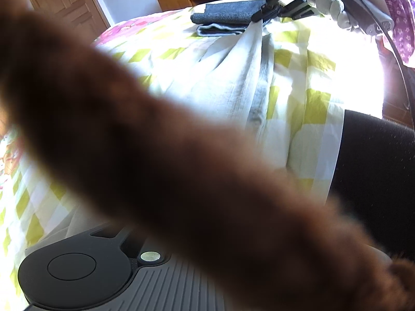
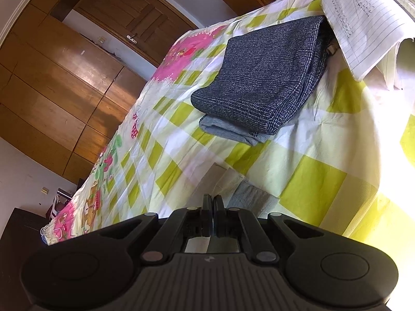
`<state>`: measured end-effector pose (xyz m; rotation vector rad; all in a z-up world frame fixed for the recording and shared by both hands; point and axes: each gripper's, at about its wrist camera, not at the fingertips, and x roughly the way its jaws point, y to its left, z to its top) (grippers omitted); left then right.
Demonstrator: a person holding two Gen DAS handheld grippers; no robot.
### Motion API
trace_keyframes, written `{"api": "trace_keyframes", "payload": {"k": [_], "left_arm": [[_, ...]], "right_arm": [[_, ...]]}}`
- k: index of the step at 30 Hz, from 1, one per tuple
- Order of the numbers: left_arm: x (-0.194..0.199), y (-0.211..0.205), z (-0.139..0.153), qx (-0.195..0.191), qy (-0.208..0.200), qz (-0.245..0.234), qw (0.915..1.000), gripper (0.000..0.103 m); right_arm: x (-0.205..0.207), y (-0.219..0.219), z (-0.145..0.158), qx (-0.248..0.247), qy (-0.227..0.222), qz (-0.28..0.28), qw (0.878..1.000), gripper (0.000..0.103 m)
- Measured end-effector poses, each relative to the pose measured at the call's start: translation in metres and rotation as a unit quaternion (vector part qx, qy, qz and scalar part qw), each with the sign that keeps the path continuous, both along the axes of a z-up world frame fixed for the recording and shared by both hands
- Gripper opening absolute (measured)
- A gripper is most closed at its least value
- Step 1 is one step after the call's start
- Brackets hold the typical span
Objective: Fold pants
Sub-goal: 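Lower the pants edge with the right gripper and open it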
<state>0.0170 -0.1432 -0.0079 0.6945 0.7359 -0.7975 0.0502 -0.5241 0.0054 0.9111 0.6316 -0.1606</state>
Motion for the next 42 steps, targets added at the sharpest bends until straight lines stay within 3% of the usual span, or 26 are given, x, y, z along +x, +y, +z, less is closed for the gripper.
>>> {"api": "trace_keyframes", "payload": {"k": [5,6,9,15,19,23,28,32,39,42], "left_arm": [[-0.008,-0.007,-0.005,0.031,-0.029,-0.011,0.9990,0.018],[-0.007,-0.008,-0.007,0.036,-0.032,-0.006,0.9988,0.012],[0.001,-0.010,-0.006,0.031,-0.026,0.015,0.9991,0.000],[-0.003,-0.003,0.020,-0.004,-0.025,0.016,0.9996,0.000],[-0.010,-0.007,0.002,0.001,0.014,-0.007,0.9999,0.000],[-0.013,-0.009,-0.008,0.005,0.019,-0.007,0.9998,0.000],[-0.010,-0.007,-0.008,0.000,0.023,-0.007,0.9997,0.000],[-0.009,-0.006,-0.008,-0.005,0.024,-0.003,0.9997,0.001],[-0.009,-0.004,-0.007,-0.013,0.025,-0.002,0.9996,0.003],[-0.008,-0.003,-0.008,-0.018,0.026,0.000,0.9995,0.003]], "right_arm": [[0.001,0.001,0.003,-0.001,-0.003,0.001,1.000,0.020],[0.001,0.001,0.003,0.000,-0.004,0.002,1.000,0.020],[-0.001,0.000,0.005,0.001,-0.005,0.002,1.000,0.020],[-0.011,-0.003,0.013,-0.009,-0.032,0.000,0.999,0.020],[-0.004,-0.003,-0.016,-0.017,0.028,0.004,0.999,0.020],[-0.010,-0.006,-0.029,-0.012,0.039,-0.006,0.999,0.020],[-0.013,-0.007,-0.025,-0.012,0.034,0.004,0.999,0.024],[-0.022,-0.005,-0.029,0.014,0.031,0.011,0.999,0.042],[-0.025,0.002,-0.034,0.015,0.047,0.027,0.998,0.042],[-0.019,0.003,-0.038,0.024,0.046,0.026,0.998,0.047]]}}
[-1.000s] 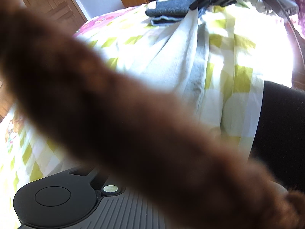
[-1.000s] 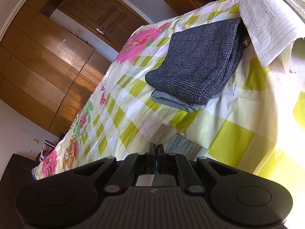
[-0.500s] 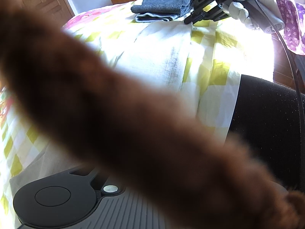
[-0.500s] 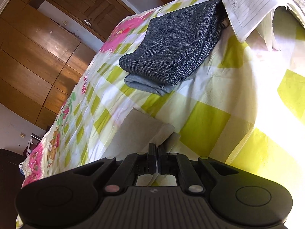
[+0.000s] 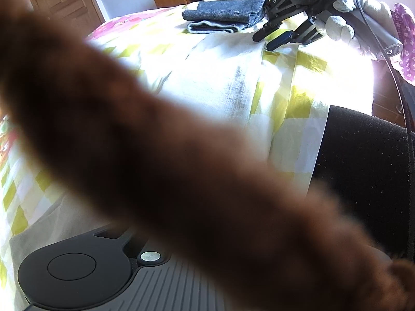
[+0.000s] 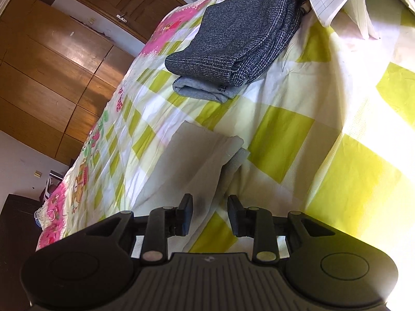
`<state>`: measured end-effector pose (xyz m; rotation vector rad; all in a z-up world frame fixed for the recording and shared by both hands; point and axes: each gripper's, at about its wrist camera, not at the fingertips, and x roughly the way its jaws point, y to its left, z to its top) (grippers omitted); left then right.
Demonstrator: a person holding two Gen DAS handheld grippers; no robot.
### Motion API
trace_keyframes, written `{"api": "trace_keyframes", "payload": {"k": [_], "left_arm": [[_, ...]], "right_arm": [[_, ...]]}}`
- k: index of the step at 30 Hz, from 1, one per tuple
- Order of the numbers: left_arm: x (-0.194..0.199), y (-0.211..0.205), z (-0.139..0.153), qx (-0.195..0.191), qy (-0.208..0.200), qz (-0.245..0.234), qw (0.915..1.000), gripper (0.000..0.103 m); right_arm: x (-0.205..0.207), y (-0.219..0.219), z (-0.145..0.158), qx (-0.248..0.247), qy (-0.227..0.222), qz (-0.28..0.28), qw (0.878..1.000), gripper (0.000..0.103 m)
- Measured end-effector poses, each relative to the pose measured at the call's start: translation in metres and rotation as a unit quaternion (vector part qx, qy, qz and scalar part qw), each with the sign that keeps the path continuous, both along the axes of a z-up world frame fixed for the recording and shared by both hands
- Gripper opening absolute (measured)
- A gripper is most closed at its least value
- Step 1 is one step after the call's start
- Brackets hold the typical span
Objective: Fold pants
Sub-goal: 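Lower the pants edge with the right gripper and open it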
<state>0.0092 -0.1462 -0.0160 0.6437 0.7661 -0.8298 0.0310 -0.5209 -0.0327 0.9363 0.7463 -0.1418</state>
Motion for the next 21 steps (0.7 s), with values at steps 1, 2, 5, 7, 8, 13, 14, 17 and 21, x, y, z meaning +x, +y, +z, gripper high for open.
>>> {"api": "trace_keyframes", "payload": {"k": [1,2,5,7,8,13,14,17,21], "left_arm": [[0.001,0.000,0.000,-0.003,0.001,0.002,1.0000,0.003],[0.001,0.000,0.000,-0.005,0.003,0.005,1.0000,0.003],[0.002,0.002,-0.001,-0.011,0.005,0.011,0.9999,0.004],[0.002,0.001,-0.002,-0.012,0.004,0.012,0.9998,0.004],[0.002,0.001,-0.002,-0.011,0.002,0.011,0.9999,0.004],[0.008,-0.005,0.016,-0.045,-0.036,0.011,0.9983,0.008],[0.011,-0.008,0.020,-0.057,-0.049,0.014,0.9971,0.009],[0.021,-0.019,0.008,-0.044,-0.044,0.014,0.9980,0.009],[0.018,-0.007,-0.006,-0.045,-0.013,0.022,0.9987,0.009]], "right_arm": [[0.004,0.002,-0.003,0.009,-0.002,-0.001,1.000,0.048],[0.008,0.005,-0.006,0.021,-0.008,-0.002,1.000,0.050],[0.018,0.015,-0.017,0.065,-0.030,-0.003,0.997,0.046],[0.025,0.019,-0.025,0.085,-0.023,-0.011,0.996,0.022],[0.028,0.019,-0.027,0.093,-0.020,-0.020,0.995,0.021],[0.019,0.003,0.026,0.049,-0.118,-0.047,0.991,0.021],[0.016,-0.002,0.038,0.027,-0.133,-0.058,0.989,0.021],[0.022,-0.005,0.041,-0.052,-0.087,-0.051,0.993,0.023],[0.009,-0.012,0.015,-0.058,0.019,-0.054,0.997,0.025]]}}
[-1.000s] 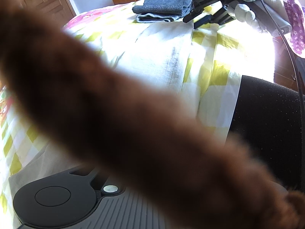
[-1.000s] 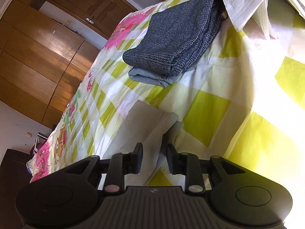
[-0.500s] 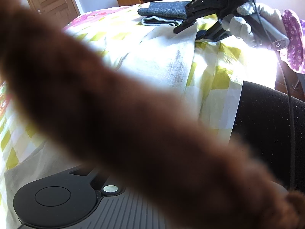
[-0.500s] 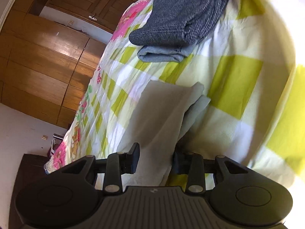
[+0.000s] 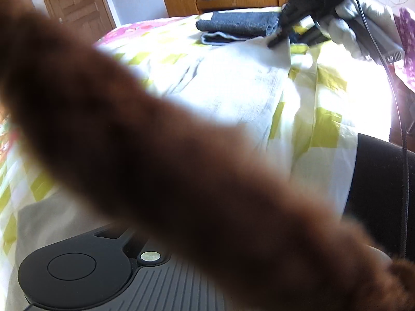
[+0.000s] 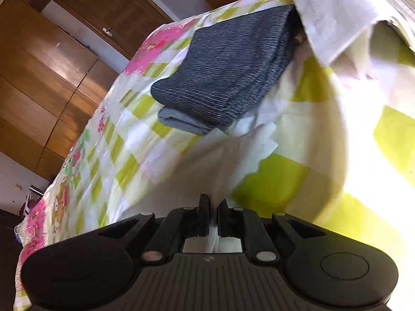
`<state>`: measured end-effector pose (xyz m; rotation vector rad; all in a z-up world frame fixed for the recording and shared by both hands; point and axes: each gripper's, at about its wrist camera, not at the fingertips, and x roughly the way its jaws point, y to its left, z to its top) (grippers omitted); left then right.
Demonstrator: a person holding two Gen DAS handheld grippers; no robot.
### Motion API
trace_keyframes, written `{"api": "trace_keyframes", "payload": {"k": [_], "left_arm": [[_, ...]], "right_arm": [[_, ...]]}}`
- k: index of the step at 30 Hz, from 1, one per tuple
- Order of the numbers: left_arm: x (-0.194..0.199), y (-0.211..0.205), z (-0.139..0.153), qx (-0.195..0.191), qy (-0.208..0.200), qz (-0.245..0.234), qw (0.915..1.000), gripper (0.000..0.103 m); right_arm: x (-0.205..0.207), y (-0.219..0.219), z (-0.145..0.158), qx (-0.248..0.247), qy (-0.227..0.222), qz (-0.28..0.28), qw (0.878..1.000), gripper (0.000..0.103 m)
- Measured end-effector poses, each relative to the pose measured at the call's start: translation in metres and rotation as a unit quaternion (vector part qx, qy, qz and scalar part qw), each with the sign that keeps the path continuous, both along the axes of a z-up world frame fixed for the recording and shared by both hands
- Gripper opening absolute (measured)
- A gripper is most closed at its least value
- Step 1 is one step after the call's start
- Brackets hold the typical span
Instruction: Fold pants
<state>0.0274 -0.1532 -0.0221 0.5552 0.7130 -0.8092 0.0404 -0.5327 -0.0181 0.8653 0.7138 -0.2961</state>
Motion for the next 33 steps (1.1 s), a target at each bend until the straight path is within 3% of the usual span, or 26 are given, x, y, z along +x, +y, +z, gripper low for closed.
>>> {"api": "trace_keyframes", "payload": {"k": [4,6,8,11,14,16,21,27,32,33], "left_arm": [[-0.005,0.023,0.013,-0.027,0.011,0.016,0.9995,0.010],[-0.007,0.031,0.017,-0.034,0.008,0.020,0.9992,0.010],[-0.008,0.039,0.022,-0.044,0.002,0.026,0.9987,0.010],[-0.007,0.052,0.025,-0.056,-0.006,0.046,0.9973,0.011],[-0.004,0.068,0.025,-0.064,-0.005,0.067,0.9957,0.011],[-0.001,0.078,0.028,-0.072,-0.002,0.077,0.9944,0.011],[0.009,0.088,0.030,-0.115,0.024,0.069,0.9907,0.014],[0.017,0.079,0.003,-0.122,0.038,0.048,0.9907,0.014],[0.021,0.083,-0.005,-0.141,0.055,0.054,0.9870,0.014],[0.021,0.084,-0.006,-0.144,0.058,0.055,0.9863,0.014]], "right_arm": [[-0.036,-0.002,0.023,-0.057,-0.013,-0.041,0.997,0.029],[-0.034,0.016,0.044,-0.094,-0.027,0.000,0.995,0.029],[-0.016,0.046,0.061,-0.107,-0.063,0.087,0.988,0.029],[0.043,0.124,0.069,-0.094,-0.091,0.267,0.955,0.029],[0.097,0.196,0.057,-0.094,-0.091,0.409,0.903,0.034],[0.123,0.234,0.043,-0.112,-0.079,0.472,0.871,0.034],[0.155,0.267,0.011,-0.117,-0.014,0.556,0.823,0.034],[0.147,0.281,0.005,-0.176,0.008,0.625,0.760,0.039],[0.153,0.295,0.003,-0.215,0.001,0.652,0.727,0.041],[0.155,0.301,0.003,-0.217,0.000,0.664,0.716,0.041]]}}
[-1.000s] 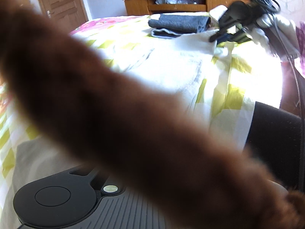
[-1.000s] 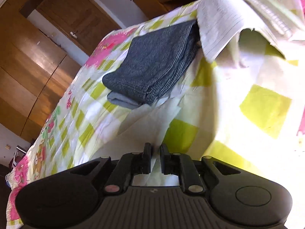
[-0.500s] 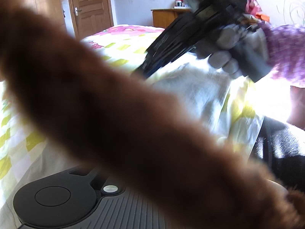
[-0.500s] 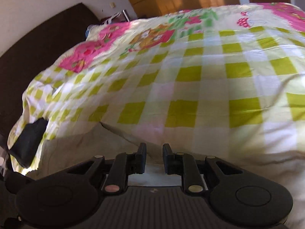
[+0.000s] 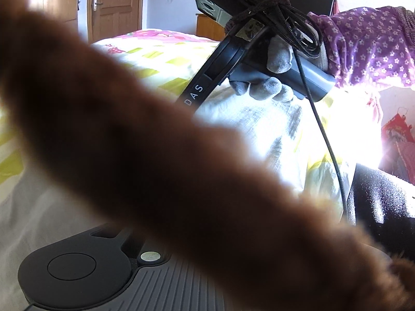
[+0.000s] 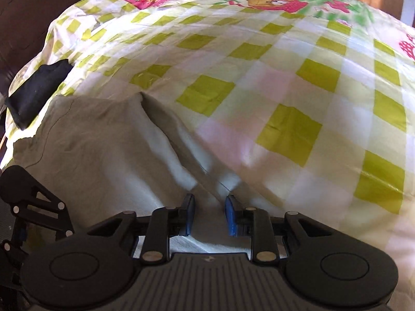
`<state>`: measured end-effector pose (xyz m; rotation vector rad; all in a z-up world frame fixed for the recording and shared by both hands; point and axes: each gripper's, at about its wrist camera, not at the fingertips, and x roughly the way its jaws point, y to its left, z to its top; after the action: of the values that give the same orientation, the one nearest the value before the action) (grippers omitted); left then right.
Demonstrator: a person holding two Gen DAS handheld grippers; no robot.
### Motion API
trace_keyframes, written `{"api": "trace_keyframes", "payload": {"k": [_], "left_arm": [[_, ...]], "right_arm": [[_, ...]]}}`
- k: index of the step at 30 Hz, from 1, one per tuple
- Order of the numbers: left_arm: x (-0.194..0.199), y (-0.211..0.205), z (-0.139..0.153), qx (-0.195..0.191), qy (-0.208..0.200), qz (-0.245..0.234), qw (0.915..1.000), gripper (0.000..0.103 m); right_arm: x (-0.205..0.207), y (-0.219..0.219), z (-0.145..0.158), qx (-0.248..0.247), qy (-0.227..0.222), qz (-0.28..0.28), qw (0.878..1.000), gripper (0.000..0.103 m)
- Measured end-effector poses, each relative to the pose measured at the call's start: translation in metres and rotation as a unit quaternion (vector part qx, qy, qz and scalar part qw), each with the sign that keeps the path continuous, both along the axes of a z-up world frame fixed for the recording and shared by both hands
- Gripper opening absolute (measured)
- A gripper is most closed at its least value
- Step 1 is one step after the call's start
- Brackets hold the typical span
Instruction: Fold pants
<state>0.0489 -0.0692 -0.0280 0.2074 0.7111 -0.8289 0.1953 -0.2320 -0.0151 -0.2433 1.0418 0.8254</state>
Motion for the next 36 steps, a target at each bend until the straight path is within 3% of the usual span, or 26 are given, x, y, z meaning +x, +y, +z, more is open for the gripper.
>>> {"api": "trace_keyframes", "payload": {"k": [5,8,16,22,26,30,34,36], "left_arm": [[0.002,0.003,-0.002,-0.011,0.005,0.000,0.9999,0.014],[0.003,0.005,-0.003,-0.015,0.006,-0.001,0.9999,0.014],[0.005,0.012,-0.003,-0.022,0.001,0.010,0.9997,0.014],[0.004,0.013,-0.005,-0.026,-0.001,0.007,0.9996,0.015],[0.008,0.015,-0.006,-0.034,0.005,0.011,0.9994,0.015],[0.009,0.016,-0.006,-0.036,0.005,0.012,0.9993,0.015],[0.005,0.013,-0.007,-0.025,-0.007,0.009,0.9996,0.015],[0.002,0.010,-0.007,-0.014,-0.014,0.008,0.9998,0.016]], "right_arm": [[0.010,0.020,-0.005,-0.015,0.002,0.048,0.999,0.041],[0.012,0.026,0.000,-0.030,-0.008,0.042,0.999,0.019],[0.024,0.017,0.025,0.019,-0.026,-0.015,0.999,0.019],[0.030,0.029,0.019,-0.004,-0.046,-0.015,0.999,0.020],[0.030,0.002,0.033,-0.008,-0.063,-0.087,0.994,0.020],[-0.001,-0.052,0.050,0.006,-0.056,-0.172,0.983,0.021],[-0.035,-0.083,0.026,0.001,-0.019,-0.226,0.974,0.022],[-0.044,-0.101,0.009,-0.019,-0.012,-0.274,0.961,0.021]]}}
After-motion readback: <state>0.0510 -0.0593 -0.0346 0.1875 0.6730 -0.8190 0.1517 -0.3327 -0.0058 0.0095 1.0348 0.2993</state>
